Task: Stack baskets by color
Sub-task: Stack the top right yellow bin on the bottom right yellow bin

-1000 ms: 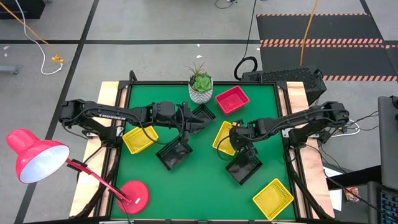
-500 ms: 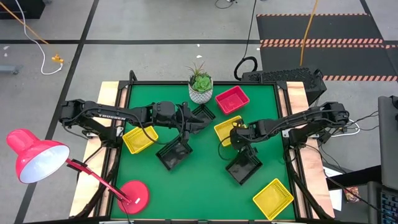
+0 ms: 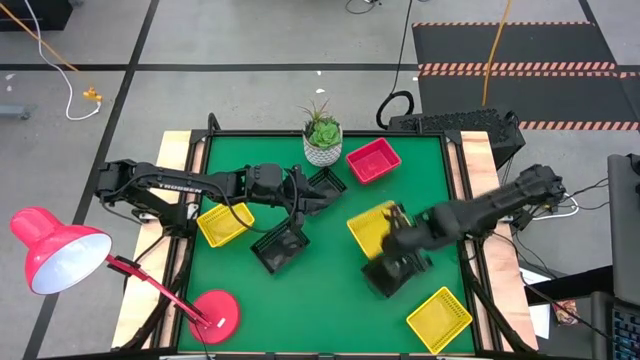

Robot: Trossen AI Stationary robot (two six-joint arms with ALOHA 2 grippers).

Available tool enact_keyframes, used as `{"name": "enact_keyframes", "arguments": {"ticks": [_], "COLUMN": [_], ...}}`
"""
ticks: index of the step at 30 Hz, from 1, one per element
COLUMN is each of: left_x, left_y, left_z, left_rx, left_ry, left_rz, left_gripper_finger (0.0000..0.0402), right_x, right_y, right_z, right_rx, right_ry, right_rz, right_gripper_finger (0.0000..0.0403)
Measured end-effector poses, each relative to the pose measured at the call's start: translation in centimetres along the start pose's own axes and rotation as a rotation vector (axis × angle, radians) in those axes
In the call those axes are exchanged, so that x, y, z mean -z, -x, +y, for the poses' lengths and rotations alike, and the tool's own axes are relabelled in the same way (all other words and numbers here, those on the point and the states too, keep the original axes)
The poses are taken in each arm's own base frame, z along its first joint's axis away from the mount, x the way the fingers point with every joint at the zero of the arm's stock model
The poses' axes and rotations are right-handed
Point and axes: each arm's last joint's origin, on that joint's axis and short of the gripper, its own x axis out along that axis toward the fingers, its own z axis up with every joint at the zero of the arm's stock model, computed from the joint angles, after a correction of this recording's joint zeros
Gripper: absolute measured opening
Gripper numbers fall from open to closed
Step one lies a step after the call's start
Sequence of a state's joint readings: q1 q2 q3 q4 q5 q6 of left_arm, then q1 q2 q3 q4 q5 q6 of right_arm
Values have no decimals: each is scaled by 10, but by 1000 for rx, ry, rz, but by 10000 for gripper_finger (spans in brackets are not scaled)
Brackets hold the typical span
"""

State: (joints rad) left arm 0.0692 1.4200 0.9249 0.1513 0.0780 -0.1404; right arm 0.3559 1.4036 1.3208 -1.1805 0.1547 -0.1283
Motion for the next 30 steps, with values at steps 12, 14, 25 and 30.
{"name": "enact_keyframes", "arguments": {"ticks": [12,14,25,30], "left_x": [-1,-1,1,3], "left_y": [-1,-1,-1,-1], "left_z": [-10,-12,-20,-19], "left_rx": [27,21,2,-31], "left_ry": [10,11,3,22], "left_rz": [-18,-22,-19,1], "left_gripper_finger": [131,131,131,131], "right_x": [13,17,30,35], "right_y": [31,34,31,21], "right_z": [115,129,192,212], "right_rx": [-200,-216,-259,-234], "right_ry": [-169,-191,-223,-161], "right_rz": [23,20,47,84], "right_gripper_finger": [1,1,4,5]}}
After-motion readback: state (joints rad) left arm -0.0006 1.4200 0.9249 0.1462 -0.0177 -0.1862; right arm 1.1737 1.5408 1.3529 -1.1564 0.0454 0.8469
